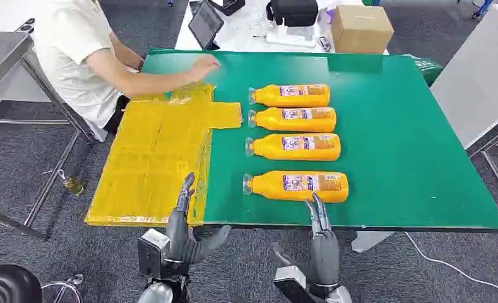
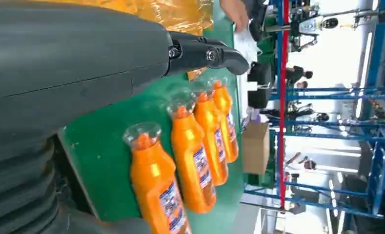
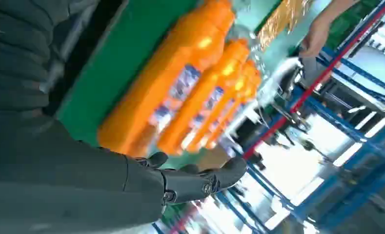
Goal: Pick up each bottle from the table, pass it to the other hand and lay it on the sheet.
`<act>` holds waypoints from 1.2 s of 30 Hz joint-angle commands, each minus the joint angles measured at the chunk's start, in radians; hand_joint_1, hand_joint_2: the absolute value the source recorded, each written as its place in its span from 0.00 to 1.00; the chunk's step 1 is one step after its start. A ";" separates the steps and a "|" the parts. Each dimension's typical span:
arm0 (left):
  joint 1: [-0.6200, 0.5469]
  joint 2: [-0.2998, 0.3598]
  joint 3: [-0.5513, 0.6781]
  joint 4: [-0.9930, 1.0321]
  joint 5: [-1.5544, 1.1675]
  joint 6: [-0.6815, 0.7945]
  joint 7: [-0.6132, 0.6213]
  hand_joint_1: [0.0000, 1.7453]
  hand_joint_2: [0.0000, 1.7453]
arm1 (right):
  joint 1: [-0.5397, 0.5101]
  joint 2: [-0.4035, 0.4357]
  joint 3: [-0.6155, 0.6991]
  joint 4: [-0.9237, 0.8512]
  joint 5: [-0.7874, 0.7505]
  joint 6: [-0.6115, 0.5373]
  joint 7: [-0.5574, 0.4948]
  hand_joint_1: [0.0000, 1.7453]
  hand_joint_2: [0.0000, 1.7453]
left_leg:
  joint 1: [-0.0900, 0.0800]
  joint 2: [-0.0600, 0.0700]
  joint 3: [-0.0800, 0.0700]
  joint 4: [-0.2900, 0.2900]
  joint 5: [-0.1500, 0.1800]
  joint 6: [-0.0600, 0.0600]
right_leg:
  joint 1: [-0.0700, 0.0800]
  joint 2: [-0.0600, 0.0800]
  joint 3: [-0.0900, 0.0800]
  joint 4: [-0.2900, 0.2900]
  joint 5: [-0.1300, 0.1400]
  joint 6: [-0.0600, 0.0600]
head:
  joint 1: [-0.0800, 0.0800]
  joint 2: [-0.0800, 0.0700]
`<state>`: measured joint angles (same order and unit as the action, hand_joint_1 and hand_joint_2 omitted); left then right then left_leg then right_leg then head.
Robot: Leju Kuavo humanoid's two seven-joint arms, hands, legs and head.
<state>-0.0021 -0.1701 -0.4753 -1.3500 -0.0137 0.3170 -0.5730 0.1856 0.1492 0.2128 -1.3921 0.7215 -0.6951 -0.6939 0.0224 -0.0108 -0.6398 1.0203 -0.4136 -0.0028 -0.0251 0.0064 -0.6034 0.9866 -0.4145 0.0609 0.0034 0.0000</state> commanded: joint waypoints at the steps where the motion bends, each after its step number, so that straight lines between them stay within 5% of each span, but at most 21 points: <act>1: -0.064 0.017 -0.004 0.050 0.004 -0.019 0.006 0.00 1.00 | -0.059 0.010 -0.153 -0.082 0.241 -0.003 -0.004 0.00 1.00 | -0.001 0.002 0.002 0.000 -0.001 0.001 | 0.000 0.000 0.002 0.000 0.000 -0.002 | 0.000 0.000; 15: -0.084 -0.005 -0.001 0.074 -0.001 -0.051 0.009 0.00 1.00 | -0.226 -0.298 0.133 0.101 0.343 0.043 0.392 0.00 1.00 | 0.000 0.003 0.004 -0.001 -0.001 0.002 | 0.000 0.002 0.004 -0.002 0.001 -0.002 | 0.000 0.000; 23: -0.096 -0.016 -0.006 0.083 0.003 -0.065 0.010 0.00 1.00 | -0.316 -0.333 0.183 0.222 0.336 0.166 0.459 0.00 1.00 | 0.000 0.003 0.007 -0.001 -0.001 0.002 | 0.001 0.002 0.007 -0.002 0.000 -0.003 | 0.000 0.000; 36: -0.101 -0.016 -0.012 0.088 0.008 -0.075 0.012 0.00 1.00 | -0.345 -0.331 0.188 0.268 0.316 0.178 0.460 0.00 1.00 | -0.001 0.002 0.004 -0.001 -0.001 0.001 | 0.000 0.000 0.004 -0.001 0.000 -0.002 | 0.000 0.000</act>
<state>-0.0671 -0.1930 -0.4784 -1.3252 -0.0126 0.2495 -0.5688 -0.0999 -0.1659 0.3525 -1.2330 1.0433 -0.5375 -0.2399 0.0221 -0.0106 -0.6398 1.0205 -0.4135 -0.0026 -0.0254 0.0065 -0.6030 0.9866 -0.4139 0.0614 0.0031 0.0000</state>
